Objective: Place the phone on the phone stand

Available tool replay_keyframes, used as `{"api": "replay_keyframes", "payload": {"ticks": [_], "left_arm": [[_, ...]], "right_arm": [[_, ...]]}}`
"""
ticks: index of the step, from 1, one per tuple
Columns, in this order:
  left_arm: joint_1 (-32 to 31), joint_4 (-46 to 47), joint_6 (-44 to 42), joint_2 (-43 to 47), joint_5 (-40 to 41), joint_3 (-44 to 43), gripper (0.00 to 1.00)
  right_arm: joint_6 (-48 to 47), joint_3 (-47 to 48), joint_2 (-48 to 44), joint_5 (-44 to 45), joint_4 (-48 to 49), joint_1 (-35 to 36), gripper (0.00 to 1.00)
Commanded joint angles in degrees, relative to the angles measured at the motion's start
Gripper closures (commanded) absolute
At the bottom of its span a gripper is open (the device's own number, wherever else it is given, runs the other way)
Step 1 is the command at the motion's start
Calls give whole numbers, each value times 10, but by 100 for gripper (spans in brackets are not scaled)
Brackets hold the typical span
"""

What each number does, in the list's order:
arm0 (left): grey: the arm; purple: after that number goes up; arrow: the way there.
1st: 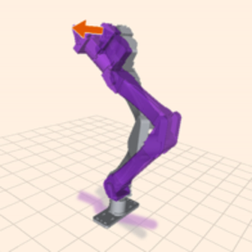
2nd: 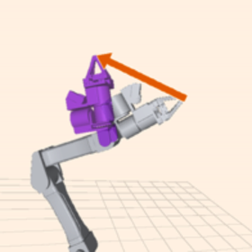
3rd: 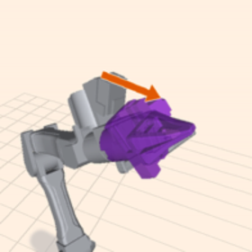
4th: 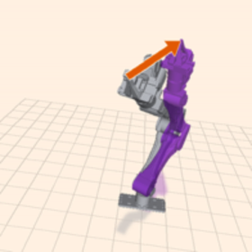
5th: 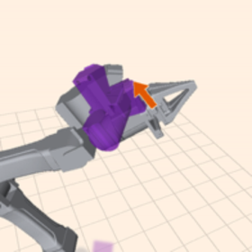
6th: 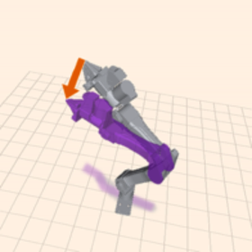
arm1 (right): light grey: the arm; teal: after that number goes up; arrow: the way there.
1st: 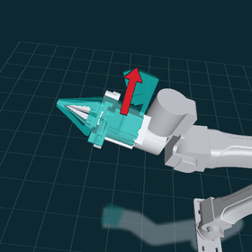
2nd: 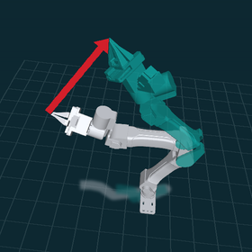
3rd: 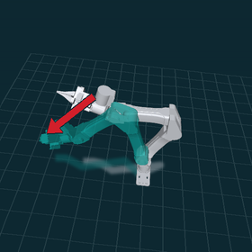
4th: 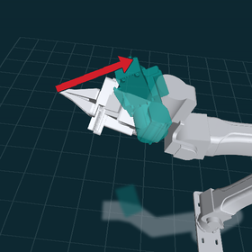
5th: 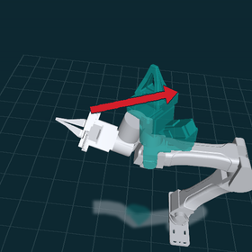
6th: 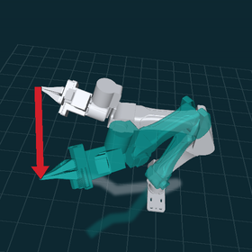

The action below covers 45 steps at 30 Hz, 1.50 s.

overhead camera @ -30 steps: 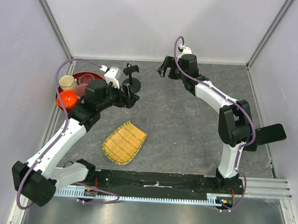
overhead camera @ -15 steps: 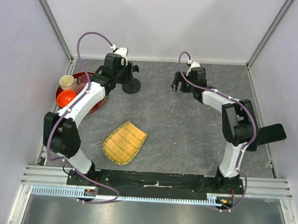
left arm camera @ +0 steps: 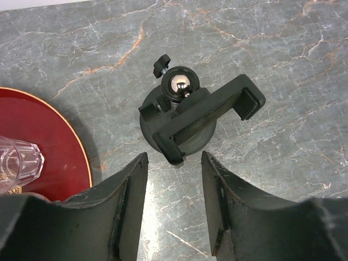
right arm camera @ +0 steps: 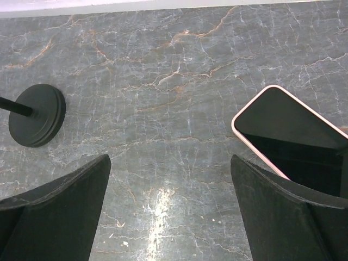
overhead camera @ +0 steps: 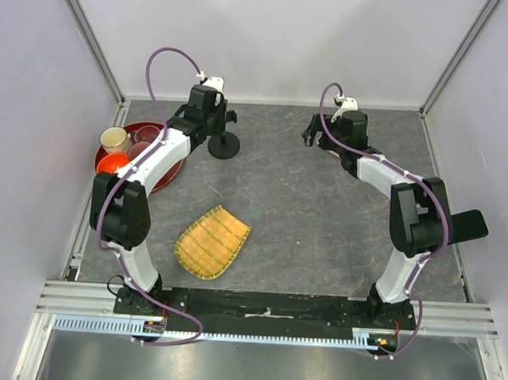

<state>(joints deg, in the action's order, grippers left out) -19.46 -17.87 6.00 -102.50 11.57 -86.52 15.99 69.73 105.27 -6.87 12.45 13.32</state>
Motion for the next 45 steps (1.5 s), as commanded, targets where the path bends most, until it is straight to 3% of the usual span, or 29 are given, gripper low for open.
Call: {"api": "replay_keyframes", "payload": {"ticks": [1, 8, 11, 15, 26, 29, 32, 34, 38, 41, 45], "left_arm": [[0, 36, -32, -3, 9, -17, 51], [0, 36, -54, -16, 4, -32, 63], [0, 29, -56, -19, 0, -37, 73], [0, 26, -57, -11, -18, -36, 97], [0, 6, -11, 43, -113, 13, 98], [0, -1, -3, 56, -142, 29, 98], [0, -10, 5, 63, -149, 36, 97], [0, -18, 13, 64, -158, 37, 90], [-1, -24, 26, 76, -179, 41, 46], [-5, -28, 31, 98, -185, 47, 20], [-9, -31, 33, 131, -187, 55, 14]], "right_arm": [[-5, -5, -12, -15, 32, 0, 2], [-7, -4, -10, -16, 33, 0, 2], [-9, 0, -8, -14, 29, 0, 2], [-10, 1, -4, -13, 25, 0, 2], [-35, 19, -2, 21, -14, 0, 2], [-81, 43, 6, 65, -69, 0, 2], [-99, 74, 24, 170, -123, -7, 2], [-77, 87, 32, 170, -157, -37, 2], [-7, 81, 27, 90, -155, -105, 2], [6, 87, 33, 77, -154, -131, 2], [10, 131, 63, 70, -181, -157, 2]]}}
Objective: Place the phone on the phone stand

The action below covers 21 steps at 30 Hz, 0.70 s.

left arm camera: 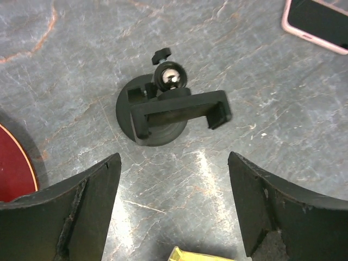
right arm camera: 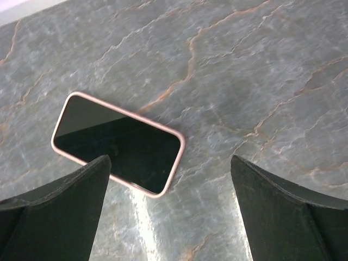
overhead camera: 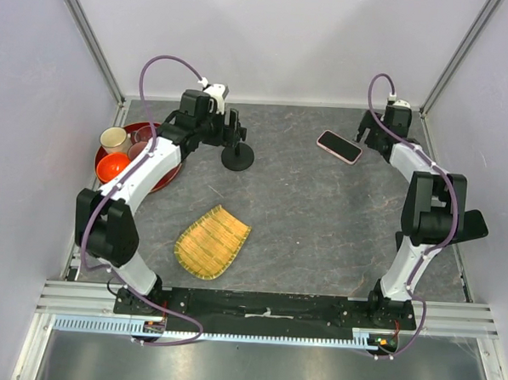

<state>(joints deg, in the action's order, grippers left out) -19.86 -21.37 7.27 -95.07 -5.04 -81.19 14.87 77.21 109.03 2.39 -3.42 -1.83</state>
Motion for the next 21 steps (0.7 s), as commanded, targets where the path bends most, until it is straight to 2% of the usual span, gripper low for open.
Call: {"api": "replay_keyframes", "payload": {"ticks": [1, 5, 9, 13, 21], "left_arm": [[-6, 4, 20, 68, -25, 5, 14], [-11, 15, 24, 93, -56, 13, 14], [-12, 19, 44, 104, -116, 5, 15], [-14, 22, 61, 122, -164, 5, 16], [-20, 55, 76, 171, -187, 28, 16]], "right_arm": [[24, 72, 35, -36, -32, -13, 2], [84, 138, 103, -85, -51, -34, 2], [135, 149, 144, -157, -12, -33, 2], [136, 152, 155, -131, -13, -30, 2], [116, 124, 171, -141, -19, -21, 2]]}}
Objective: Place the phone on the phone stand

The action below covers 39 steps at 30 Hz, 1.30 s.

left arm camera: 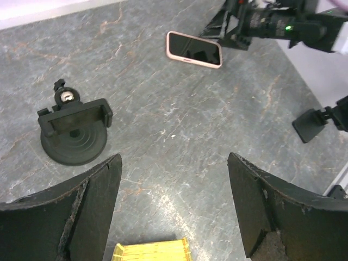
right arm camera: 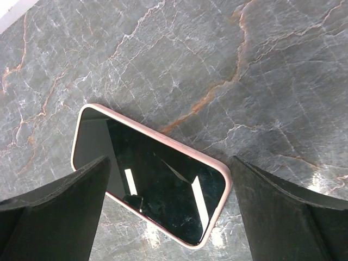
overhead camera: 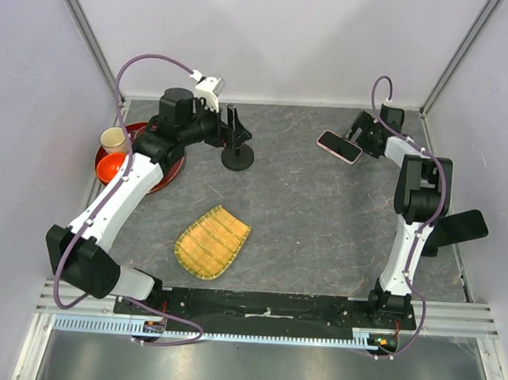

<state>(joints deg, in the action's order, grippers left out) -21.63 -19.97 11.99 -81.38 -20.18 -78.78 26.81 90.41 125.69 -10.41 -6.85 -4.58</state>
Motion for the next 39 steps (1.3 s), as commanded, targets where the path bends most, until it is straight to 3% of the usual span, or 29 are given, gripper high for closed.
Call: {"api": "replay_keyframes", "payload": {"ticks": [1, 9, 13, 20, 26, 39], "left_arm": [[-3, 41, 30, 36, -44, 4, 16], [-3, 63, 48, 50, -62, 17, 16], [-3, 63, 44, 53, -54, 19, 16], [-3, 56, 33, 52, -35, 18, 16], [-2, 60, 40, 55, -49, 17, 16], [-1, 65, 49, 60, -61, 19, 16]], "right_arm": [[-8, -14, 5, -14, 15, 7, 2], [-1, -96, -52, -41, 39, 36, 2], [6, -149, -105, -47, 59, 101, 2], [4, -152, -147, 89, 31, 161, 2], [-2, -47, -82, 217, -91, 171, 2], [87, 199, 60, 314, -243, 179, 2]]}}
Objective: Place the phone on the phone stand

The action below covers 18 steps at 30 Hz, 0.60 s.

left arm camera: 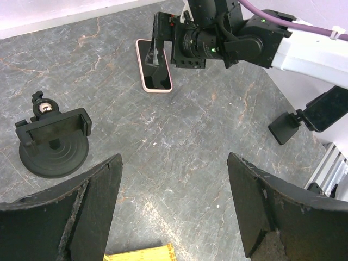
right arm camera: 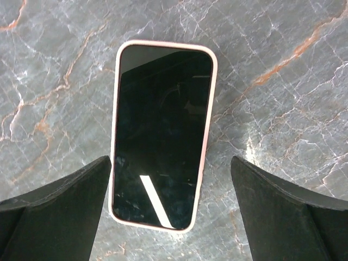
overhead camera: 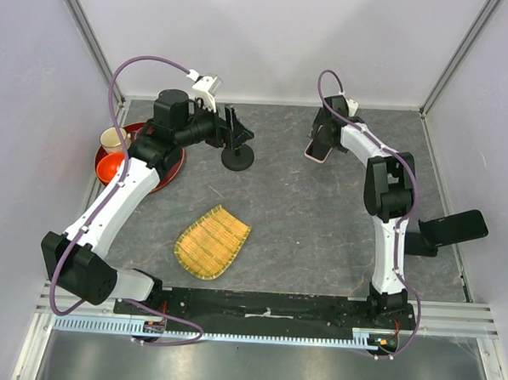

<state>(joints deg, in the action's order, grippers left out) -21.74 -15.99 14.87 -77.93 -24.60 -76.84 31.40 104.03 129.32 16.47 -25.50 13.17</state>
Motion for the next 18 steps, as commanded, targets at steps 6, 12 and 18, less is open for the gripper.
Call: {"api": "replay_keyframes", "payload": {"ticks": [6, 12, 18], "left_arm": [[0, 26, 22, 25, -19, -1, 16], [0, 31, 27, 24, -28, 0, 16], [1, 31, 29, 25, -30, 0, 16]], "right_arm": [[64, 108, 62, 49, -75, 4, 2], [60, 144, 93, 54, -81, 11, 2], [58, 186, 126, 66, -112, 18, 2]]}}
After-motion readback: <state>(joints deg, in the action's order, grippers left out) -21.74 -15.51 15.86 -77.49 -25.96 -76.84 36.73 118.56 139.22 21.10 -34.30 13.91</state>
